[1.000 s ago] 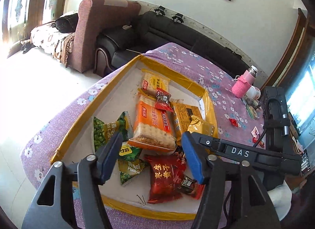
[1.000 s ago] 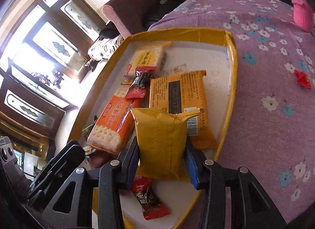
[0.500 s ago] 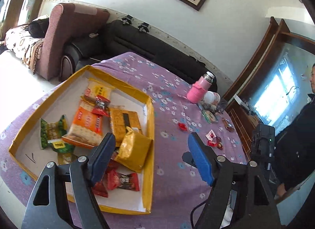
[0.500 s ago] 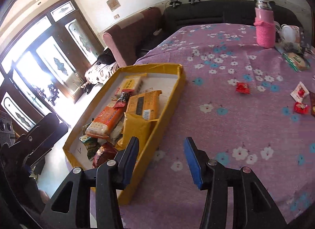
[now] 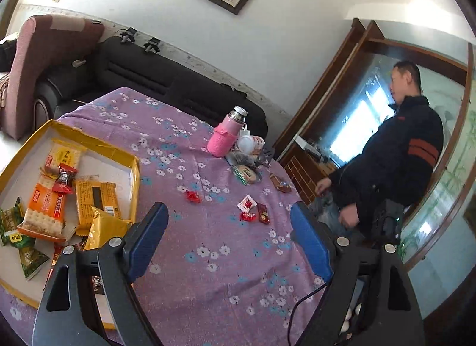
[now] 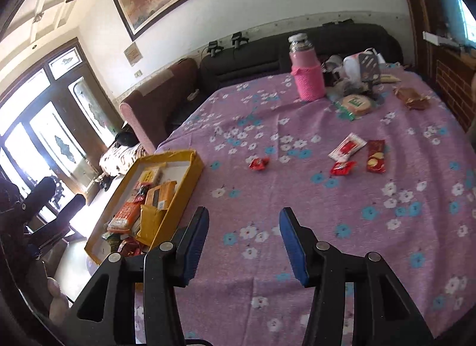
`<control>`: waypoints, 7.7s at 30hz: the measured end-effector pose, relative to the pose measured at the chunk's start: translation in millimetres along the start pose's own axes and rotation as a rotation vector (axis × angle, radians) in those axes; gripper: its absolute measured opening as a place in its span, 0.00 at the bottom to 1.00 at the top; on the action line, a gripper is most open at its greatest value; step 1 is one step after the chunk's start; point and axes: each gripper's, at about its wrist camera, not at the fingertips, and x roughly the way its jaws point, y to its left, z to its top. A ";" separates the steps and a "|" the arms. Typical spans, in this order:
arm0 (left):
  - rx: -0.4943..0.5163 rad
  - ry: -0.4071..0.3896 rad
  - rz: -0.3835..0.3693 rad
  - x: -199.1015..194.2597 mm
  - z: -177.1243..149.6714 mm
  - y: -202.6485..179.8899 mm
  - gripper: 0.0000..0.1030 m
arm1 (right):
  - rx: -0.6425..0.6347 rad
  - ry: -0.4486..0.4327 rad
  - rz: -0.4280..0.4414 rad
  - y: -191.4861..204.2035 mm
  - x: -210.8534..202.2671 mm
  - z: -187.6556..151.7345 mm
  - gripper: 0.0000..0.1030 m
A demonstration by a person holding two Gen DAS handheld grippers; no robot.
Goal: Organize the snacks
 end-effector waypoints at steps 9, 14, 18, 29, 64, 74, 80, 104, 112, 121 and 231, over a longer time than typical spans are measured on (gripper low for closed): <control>0.178 -0.143 0.017 -32.5 46.9 -39.9 0.82 | 0.091 -0.156 -0.015 -30.1 -104.3 36.4 0.52; 0.197 -0.154 -0.233 -51.4 73.6 -53.6 0.82 | 0.092 -0.228 -0.017 -33.2 -162.4 61.9 0.53; 0.243 -0.139 -0.244 -59.8 72.4 -69.0 0.82 | 0.076 -0.275 -0.035 -30.7 -196.3 83.0 0.53; 0.112 -0.097 -0.379 -106.0 92.8 -47.1 0.89 | 0.041 -0.344 -0.027 -30.2 -249.5 162.0 0.65; 0.157 0.441 0.063 200.5 -73.2 -46.9 1.00 | 0.232 0.154 -0.249 -201.3 161.2 48.5 0.15; 0.220 0.526 0.176 245.6 -113.4 -50.6 1.00 | 0.286 0.053 -0.109 -222.0 127.8 33.3 0.15; 0.266 0.518 0.227 250.5 -118.1 -58.4 1.00 | 0.269 0.071 -0.105 -216.9 140.6 37.6 0.37; 0.446 0.462 0.157 339.8 -68.4 -85.2 0.93 | 0.281 0.081 -0.117 -228.7 140.1 43.1 0.11; 0.441 0.535 0.157 363.8 -69.3 -79.7 0.51 | 0.303 0.082 -0.100 -232.3 141.3 43.3 0.11; 0.455 0.521 0.176 353.2 -67.3 -82.5 0.16 | 0.299 0.062 -0.080 -230.3 138.0 43.2 0.11; 0.243 -0.032 0.708 26.3 -3.8 1.1 0.82 | -0.028 0.169 0.244 34.7 98.6 -17.1 0.41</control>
